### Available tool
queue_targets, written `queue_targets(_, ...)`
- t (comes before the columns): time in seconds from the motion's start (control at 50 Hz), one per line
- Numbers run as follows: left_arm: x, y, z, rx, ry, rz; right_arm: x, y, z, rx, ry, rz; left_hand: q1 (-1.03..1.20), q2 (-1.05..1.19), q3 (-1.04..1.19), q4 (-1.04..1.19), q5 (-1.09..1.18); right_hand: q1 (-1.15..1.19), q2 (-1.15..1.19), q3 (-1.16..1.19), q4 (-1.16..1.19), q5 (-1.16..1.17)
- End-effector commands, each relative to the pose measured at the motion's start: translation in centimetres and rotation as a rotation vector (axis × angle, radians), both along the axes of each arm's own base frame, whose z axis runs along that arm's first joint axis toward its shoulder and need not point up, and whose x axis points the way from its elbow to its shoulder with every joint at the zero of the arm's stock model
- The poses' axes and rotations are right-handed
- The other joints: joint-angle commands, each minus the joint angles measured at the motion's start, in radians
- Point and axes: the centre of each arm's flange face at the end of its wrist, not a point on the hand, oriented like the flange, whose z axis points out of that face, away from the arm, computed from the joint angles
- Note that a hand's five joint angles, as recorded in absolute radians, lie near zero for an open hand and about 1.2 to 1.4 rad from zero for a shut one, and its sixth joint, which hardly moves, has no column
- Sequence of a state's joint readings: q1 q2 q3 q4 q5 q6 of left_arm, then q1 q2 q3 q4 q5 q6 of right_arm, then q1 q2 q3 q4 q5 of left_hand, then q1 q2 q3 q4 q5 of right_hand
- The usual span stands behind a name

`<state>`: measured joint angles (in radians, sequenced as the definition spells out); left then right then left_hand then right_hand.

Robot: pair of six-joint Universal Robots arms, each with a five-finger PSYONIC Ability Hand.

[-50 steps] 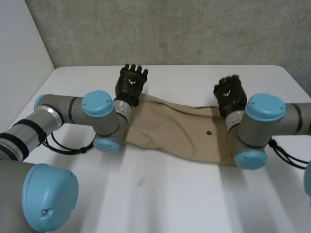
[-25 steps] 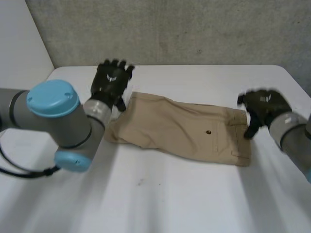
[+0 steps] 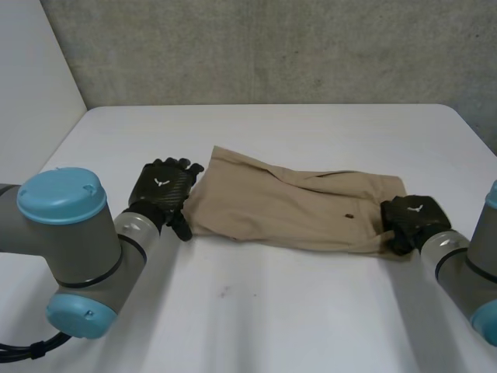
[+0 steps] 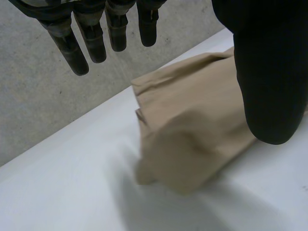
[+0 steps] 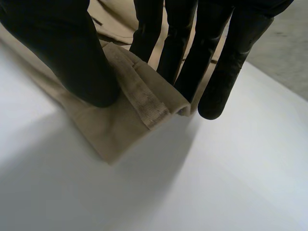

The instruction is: Fold the shorts.

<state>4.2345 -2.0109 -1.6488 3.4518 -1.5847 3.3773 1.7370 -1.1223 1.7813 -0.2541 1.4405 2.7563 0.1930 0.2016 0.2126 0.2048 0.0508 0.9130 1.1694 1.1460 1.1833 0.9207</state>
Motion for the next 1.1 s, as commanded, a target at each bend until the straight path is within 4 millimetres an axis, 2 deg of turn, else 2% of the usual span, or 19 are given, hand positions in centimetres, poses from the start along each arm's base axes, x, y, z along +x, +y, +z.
queue_targets(0.02, 0.2, 0.2, 1.1, -0.026, 0.012, 0.004, -2.2, -1.7, 1.1, -0.056, 0.054, -0.06, -0.009, -0.017, -0.028, -0.021, -0.041, 0.483, 0.227, 0.25, 0.213, 0.301)
queue_targets(0.2, 1.6, 0.8, 2.4, -0.045, 0.022, 0.028, -5.5, -3.5, 5.1, -0.071, 0.2, -0.064, -0.012, -0.02, -0.031, -0.024, -0.044, 0.483, 0.227, 0.25, 0.213, 0.301)
queue_targets(0.36, 2.8, 1.7, 2.5, -0.032, 0.016, 0.047, -5.0, -5.0, 9.0, -0.141, 0.35, 0.019, -0.015, -0.023, -0.034, -0.026, -0.047, 0.483, 0.227, 0.25, 0.213, 0.301)
queue_targets(0.4, 3.0, 1.7, 2.5, -0.031, 0.016, 0.051, -3.2, -4.7, 10.0, -0.185, 0.344, 0.062, -0.015, -0.023, -0.034, -0.026, -0.047, 0.483, 0.227, 0.25, 0.213, 0.301)
queue_targets(0.44, 3.2, 1.6, 2.4, -0.028, 0.015, 0.059, 0.8, -3.6, 12.1, -0.277, 0.322, 0.166, -0.015, -0.023, -0.034, -0.026, -0.047, 0.483, 0.227, 0.25, 0.213, 0.301)
queue_targets(0.54, 3.3, 1.6, 2.6, -0.032, 0.017, 0.067, 6.4, -1.1, 13.3, -0.366, 0.292, 0.337, -0.015, -0.023, -0.034, -0.026, -0.047, 0.483, 0.227, 0.25, 0.213, 0.301)
queue_targets(0.56, 3.4, 1.6, 2.7, -0.035, 0.018, 0.068, 7.4, -0.6, 13.1, -0.375, 0.284, 0.372, -0.015, -0.023, -0.034, -0.026, -0.047, 0.483, 0.227, 0.25, 0.213, 0.301)
queue_targets(0.58, 3.4, 1.6, 2.7, -0.036, 0.019, 0.07, 9.9, 0.8, 12.3, -0.387, 0.258, 0.477, -0.015, -0.023, -0.034, -0.026, -0.047, 0.483, 0.227, 0.25, 0.213, 0.301)
queue_targets(0.62, 3.4, 1.5, 2.9, -0.04, 0.021, 0.07, 12.7, 2.7, 11.1, -0.399, 0.227, 0.608, -0.015, -0.023, -0.034, -0.026, -0.047, 0.483, 0.227, 0.25, 0.213, 0.301)
queue_targets(0.64, 3.4, 1.5, 2.9, -0.041, 0.023, 0.07, 14.9, 4.7, 9.7, -0.398, 0.197, 0.732, -0.015, -0.023, -0.034, -0.026, -0.047, 0.483, 0.227, 0.25, 0.213, 0.301)
queue_targets(0.72, 3.4, 1.4, 3.3, -0.054, 0.029, 0.07, 17.7, 8.6, 5.8, -0.33, 0.136, 0.973, -0.015, -0.023, -0.034, -0.026, -0.047, 0.483, 0.227, 0.25, 0.213, 0.301)
queue_targets(0.78, 3.3, 1.2, 3.7, -0.063, 0.038, 0.072, 18.3, 9.8, 4.0, -0.273, 0.108, 1.051, -0.015, -0.023, -0.034, -0.026, -0.047, 0.403, 0.147, 0.17, 0.133, 0.221)
queue_targets(0.8, 3.3, 1.2, 3.8, -0.067, 0.041, 0.074, 18.4, 10.2, 3.7, -0.254, 0.089, 1.079, -0.015, -0.023, -0.034, -0.026, -0.047, 0.048, -0.209, -0.186, -0.223, -0.135)
queue_targets(0.82, 3.2, 1.1, 4.1, -0.074, 0.051, 0.074, 18.4, 10.3, 3.8, -0.256, 0.084, 1.085, -0.018, -0.026, -0.037, -0.029, -0.05, -0.145, -0.401, -0.378, -0.415, -0.327)
queue_targets(0.86, 3.1, 0.9, 4.5, -0.082, 0.062, 0.074, 18.4, 10.2, 4.4, -0.272, 0.078, 1.083, -0.018, -0.026, -0.037, -0.029, -0.05, -0.425, -0.681, -0.658, -0.695, -0.607)
queue_targets(0.9, 3.0, 0.5, 5.1, -0.097, 0.081, 0.076, 18.3, 9.7, 6.4, -0.315, 0.064, 1.042, -0.018, -0.026, -0.037, -0.029, -0.05, -0.738, -0.995, -0.972, -1.009, -0.921)
queue_targets(0.96, 2.7, 0.0, 5.9, -0.119, 0.102, 0.073, 17.5, 8.3, 9.0, -0.316, 0.011, 0.907, -0.015, -0.023, -0.034, -0.027, -0.047, -0.738, -0.995, -0.972, -1.009, -0.921)
queue_targets(1.04, 1.7, -0.8, 7.6, -0.166, 0.136, 0.056, 15.4, 5.3, 11.1, -0.258, -0.12, 0.663, -0.009, -0.017, -0.028, -0.021, -0.041, -0.738, -0.995, -0.972, -1.009, -0.921)
queue_targets(1.1, 0.3, -1.4, 7.7, -0.16, 0.16, 0.028, 14.0, 3.9, 12.3, -0.239, -0.2, 0.546, 0.003, -0.006, -0.017, -0.009, -0.029, -0.738, -0.995, -0.972, -1.009, -0.921)
